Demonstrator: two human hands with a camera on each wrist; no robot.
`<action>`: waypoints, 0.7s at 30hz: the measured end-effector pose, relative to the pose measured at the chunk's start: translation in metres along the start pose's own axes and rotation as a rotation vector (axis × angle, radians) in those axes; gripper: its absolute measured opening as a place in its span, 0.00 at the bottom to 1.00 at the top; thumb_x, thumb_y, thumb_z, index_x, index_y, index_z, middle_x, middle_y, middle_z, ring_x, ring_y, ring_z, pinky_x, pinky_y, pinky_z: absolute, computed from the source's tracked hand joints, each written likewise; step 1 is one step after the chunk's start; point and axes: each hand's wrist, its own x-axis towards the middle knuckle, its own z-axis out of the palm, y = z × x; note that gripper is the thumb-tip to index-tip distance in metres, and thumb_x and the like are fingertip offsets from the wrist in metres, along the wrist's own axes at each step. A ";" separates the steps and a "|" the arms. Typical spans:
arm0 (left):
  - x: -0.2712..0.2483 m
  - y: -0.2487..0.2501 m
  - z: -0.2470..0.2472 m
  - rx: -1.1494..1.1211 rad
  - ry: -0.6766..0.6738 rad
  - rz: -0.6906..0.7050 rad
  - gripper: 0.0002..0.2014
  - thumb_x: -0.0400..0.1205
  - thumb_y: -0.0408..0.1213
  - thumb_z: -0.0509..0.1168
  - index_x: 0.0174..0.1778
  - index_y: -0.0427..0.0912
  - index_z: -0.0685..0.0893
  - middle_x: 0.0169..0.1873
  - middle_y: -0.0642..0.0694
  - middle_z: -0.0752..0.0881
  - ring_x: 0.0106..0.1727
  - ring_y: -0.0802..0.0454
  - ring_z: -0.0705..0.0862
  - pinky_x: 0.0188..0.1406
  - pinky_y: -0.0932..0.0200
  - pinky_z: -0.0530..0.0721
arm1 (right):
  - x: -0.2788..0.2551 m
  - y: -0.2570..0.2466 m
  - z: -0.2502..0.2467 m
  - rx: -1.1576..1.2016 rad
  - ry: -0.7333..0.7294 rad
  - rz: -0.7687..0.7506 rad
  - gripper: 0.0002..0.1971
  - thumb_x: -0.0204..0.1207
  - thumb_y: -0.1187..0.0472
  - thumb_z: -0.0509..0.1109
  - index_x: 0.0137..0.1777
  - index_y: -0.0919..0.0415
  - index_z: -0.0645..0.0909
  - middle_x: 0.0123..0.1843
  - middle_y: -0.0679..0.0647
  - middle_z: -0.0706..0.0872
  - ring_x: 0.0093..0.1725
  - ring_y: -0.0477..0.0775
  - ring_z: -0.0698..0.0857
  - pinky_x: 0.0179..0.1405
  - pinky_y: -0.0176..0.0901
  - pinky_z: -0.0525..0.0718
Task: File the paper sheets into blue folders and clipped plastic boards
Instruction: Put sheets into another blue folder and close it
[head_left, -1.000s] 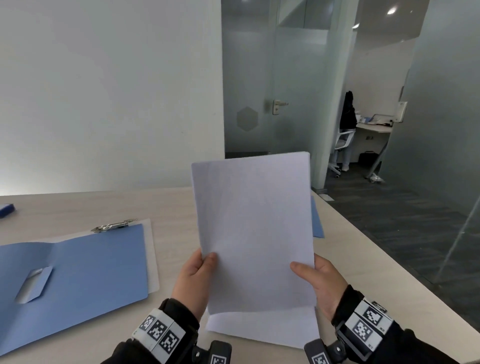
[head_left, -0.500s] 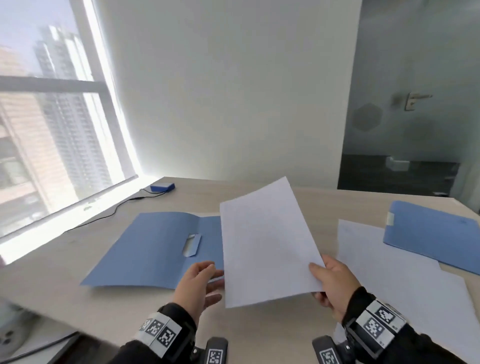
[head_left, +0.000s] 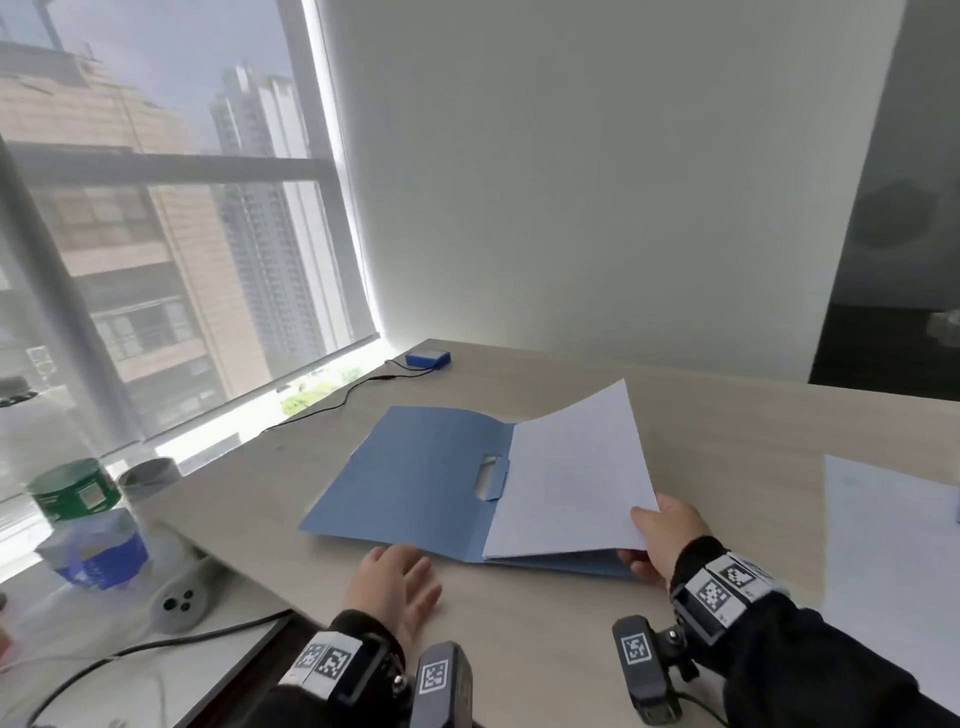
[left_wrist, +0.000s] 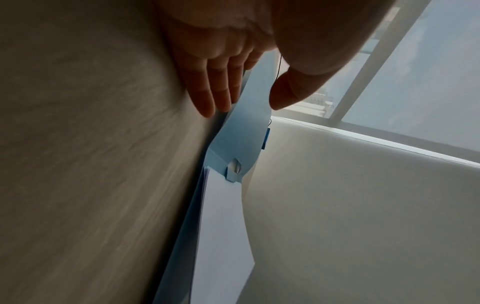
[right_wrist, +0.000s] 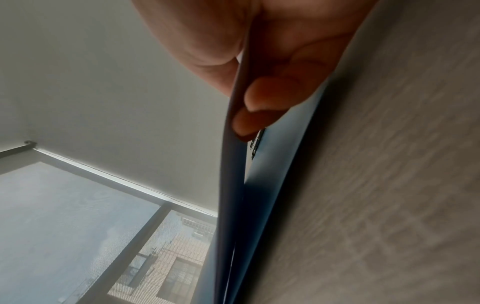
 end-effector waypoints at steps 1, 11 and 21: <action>0.000 0.001 0.001 -0.006 -0.014 -0.005 0.23 0.83 0.30 0.60 0.76 0.37 0.69 0.53 0.41 0.84 0.62 0.42 0.82 0.40 0.50 0.83 | 0.000 0.001 0.004 0.010 -0.007 0.006 0.08 0.81 0.66 0.59 0.48 0.58 0.80 0.31 0.64 0.85 0.24 0.59 0.82 0.20 0.40 0.81; 0.007 0.005 0.023 -0.026 -0.115 -0.037 0.16 0.81 0.29 0.53 0.59 0.45 0.80 0.58 0.43 0.85 0.56 0.40 0.85 0.53 0.46 0.82 | 0.005 0.006 0.006 0.024 -0.090 0.062 0.08 0.81 0.65 0.61 0.55 0.58 0.80 0.39 0.62 0.86 0.29 0.59 0.85 0.25 0.45 0.86; 0.011 0.006 0.049 -0.139 -0.158 -0.067 0.13 0.84 0.41 0.52 0.57 0.43 0.80 0.54 0.41 0.86 0.47 0.36 0.87 0.41 0.45 0.87 | 0.010 0.008 0.007 0.054 -0.094 0.089 0.09 0.83 0.63 0.60 0.59 0.56 0.79 0.40 0.61 0.87 0.27 0.57 0.85 0.22 0.42 0.86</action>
